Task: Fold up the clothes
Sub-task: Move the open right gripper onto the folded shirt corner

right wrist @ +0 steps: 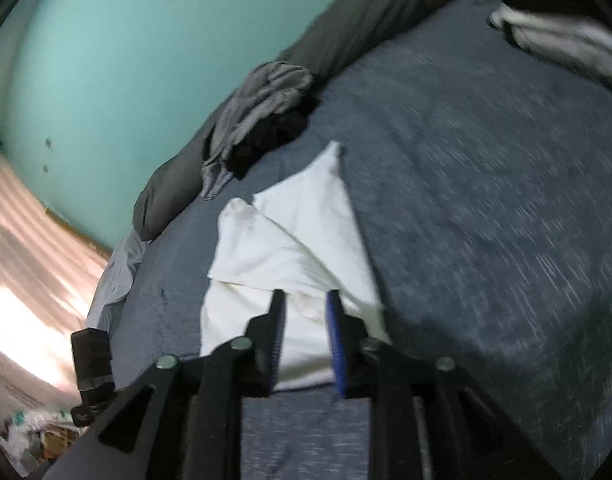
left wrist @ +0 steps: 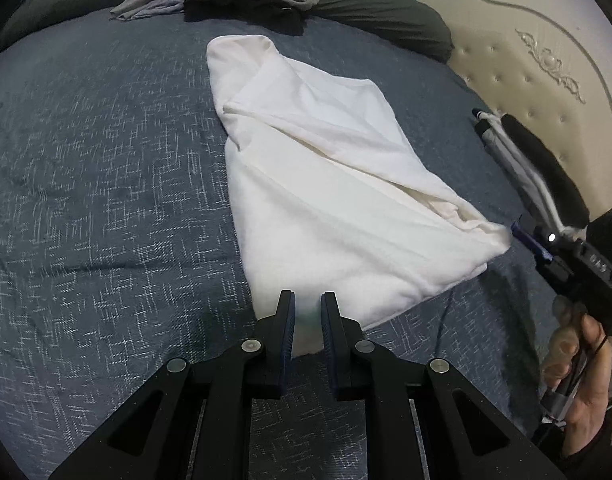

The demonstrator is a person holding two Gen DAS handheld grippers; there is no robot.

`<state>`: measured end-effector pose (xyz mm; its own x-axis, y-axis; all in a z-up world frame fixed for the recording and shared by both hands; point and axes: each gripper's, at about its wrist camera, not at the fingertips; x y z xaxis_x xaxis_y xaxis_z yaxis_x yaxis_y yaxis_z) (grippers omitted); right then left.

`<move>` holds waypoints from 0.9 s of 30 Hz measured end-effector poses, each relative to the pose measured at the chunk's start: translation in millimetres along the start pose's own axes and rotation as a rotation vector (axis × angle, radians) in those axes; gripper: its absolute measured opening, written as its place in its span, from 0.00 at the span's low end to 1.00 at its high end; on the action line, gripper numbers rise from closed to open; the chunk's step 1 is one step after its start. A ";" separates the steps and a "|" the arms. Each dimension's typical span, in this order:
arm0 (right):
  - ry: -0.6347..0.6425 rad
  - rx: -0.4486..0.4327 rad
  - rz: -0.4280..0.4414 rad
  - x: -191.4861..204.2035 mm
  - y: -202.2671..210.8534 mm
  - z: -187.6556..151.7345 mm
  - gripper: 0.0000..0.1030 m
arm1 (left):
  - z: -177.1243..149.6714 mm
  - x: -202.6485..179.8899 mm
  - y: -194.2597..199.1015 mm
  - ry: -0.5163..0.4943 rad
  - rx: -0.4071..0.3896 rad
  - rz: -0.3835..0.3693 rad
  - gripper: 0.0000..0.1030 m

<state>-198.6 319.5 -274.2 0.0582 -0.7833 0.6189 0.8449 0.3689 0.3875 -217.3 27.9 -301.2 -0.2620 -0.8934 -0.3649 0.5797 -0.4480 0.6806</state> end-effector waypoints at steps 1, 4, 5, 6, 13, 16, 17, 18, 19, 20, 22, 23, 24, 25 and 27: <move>0.039 0.028 0.010 10.6 -9.5 1.2 0.35 | -1.1 2.1 0.6 0.005 -0.005 -0.007 0.14; 0.168 0.111 0.028 41.7 -44.1 3.0 0.35 | -2.6 6.4 3.1 0.034 -0.024 -0.030 0.14; 0.218 0.135 0.018 51.5 -55.8 1.9 0.35 | -2.9 8.7 3.8 0.044 -0.031 -0.036 0.14; 0.274 0.162 0.010 61.9 -68.5 0.8 0.36 | -3.7 11.6 4.5 0.055 -0.037 -0.043 0.14; 0.584 0.335 -0.007 117.4 -151.6 -14.9 0.36 | -4.0 26.1 2.7 0.078 -0.073 -0.068 0.14; 0.656 0.372 -0.010 135.6 -178.6 -23.7 0.36 | -6.8 31.1 0.0 0.086 -0.069 -0.080 0.14; 0.681 0.387 -0.011 141.7 -187.0 -27.6 0.36 | -7.5 32.4 -0.1 0.089 -0.069 -0.084 0.14; 0.706 0.404 -0.016 146.5 -195.2 -32.4 0.36 | -8.2 33.5 -0.1 0.092 -0.070 -0.088 0.14; 0.731 0.423 -0.020 149.9 -204.1 -38.5 0.36 | -8.8 34.7 -0.2 0.095 -0.071 -0.092 0.14; 0.753 0.439 -0.026 152.3 -212.4 -44.9 0.36 | -9.5 35.8 -0.2 0.098 -0.072 -0.095 0.14; 0.775 0.448 -0.039 153.0 -223.6 -50.5 0.36 | -10.9 37.7 -0.3 0.101 -0.074 -0.101 0.14; 0.781 0.445 -0.044 152.7 -227.7 -51.5 0.36 | -12.0 38.7 -0.7 0.101 -0.072 -0.102 0.14; 0.781 0.445 -0.046 151.8 -231.2 -51.8 0.36 | -12.8 39.9 -0.6 0.100 -0.072 -0.103 0.14; 0.771 0.446 -0.044 149.5 -233.6 -50.6 0.30 | -13.5 41.2 -0.4 0.099 -0.072 -0.102 0.14; 0.757 0.447 -0.038 145.5 -237.6 -48.1 0.17 | -15.1 43.7 -0.1 0.098 -0.071 -0.102 0.14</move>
<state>-365.3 93.8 -309.1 0.5048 -0.8622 0.0426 0.5751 0.3727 0.7282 -217.2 -10.5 -326.8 -0.2472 -0.8345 -0.4925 0.6083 -0.5293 0.5915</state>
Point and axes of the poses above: each gripper's, at about its wrist camera, not at the fingertips, and y roughly against the way its jaws point, x to its left, z to its top, and after that the axes turned 13 degrees about -x, right-handed
